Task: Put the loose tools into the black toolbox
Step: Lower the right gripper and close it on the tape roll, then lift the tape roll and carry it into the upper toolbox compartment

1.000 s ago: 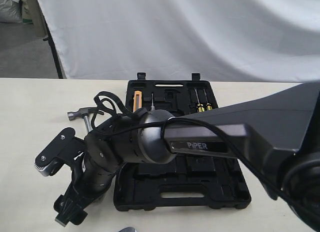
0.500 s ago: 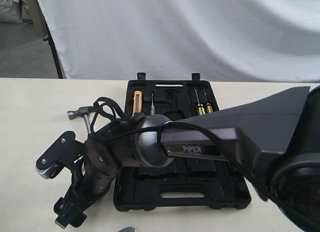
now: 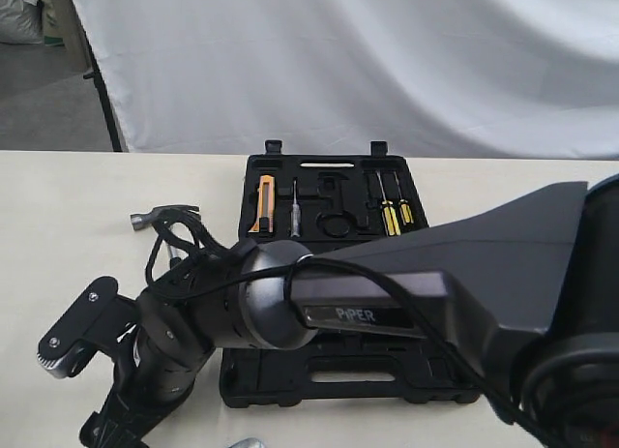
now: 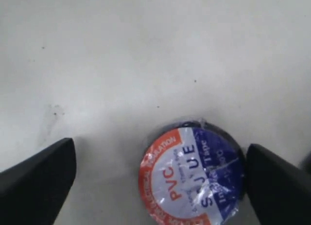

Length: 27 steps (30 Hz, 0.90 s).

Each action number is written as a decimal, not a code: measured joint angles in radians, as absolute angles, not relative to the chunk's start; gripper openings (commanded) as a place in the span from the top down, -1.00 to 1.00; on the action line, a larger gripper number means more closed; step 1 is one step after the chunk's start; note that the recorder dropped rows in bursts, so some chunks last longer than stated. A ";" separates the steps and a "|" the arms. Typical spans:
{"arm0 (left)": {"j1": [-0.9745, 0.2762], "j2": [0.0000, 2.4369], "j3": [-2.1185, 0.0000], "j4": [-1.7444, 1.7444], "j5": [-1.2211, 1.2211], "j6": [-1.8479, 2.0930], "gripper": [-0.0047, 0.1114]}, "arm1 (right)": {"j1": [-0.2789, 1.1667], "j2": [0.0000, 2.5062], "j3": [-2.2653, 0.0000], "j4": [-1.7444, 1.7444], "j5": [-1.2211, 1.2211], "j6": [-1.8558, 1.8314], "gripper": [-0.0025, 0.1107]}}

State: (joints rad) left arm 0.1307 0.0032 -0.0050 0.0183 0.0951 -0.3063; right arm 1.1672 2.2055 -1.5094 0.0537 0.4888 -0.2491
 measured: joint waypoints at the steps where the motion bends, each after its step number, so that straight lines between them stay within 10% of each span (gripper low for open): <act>1: 0.131 0.003 -0.005 0.018 0.095 -0.306 0.91 | 1.170 2.205 -1.509 0.054 0.491 -0.253 -0.29; 11: 0.131 0.003 -0.005 0.018 0.095 -0.306 0.91 | 1.169 2.205 -1.509 0.054 0.493 -0.257 0.97; 27: 0.131 0.003 -0.005 0.018 0.095 -0.306 0.91 | 1.029 2.034 -1.550 0.000 0.626 -0.236 0.96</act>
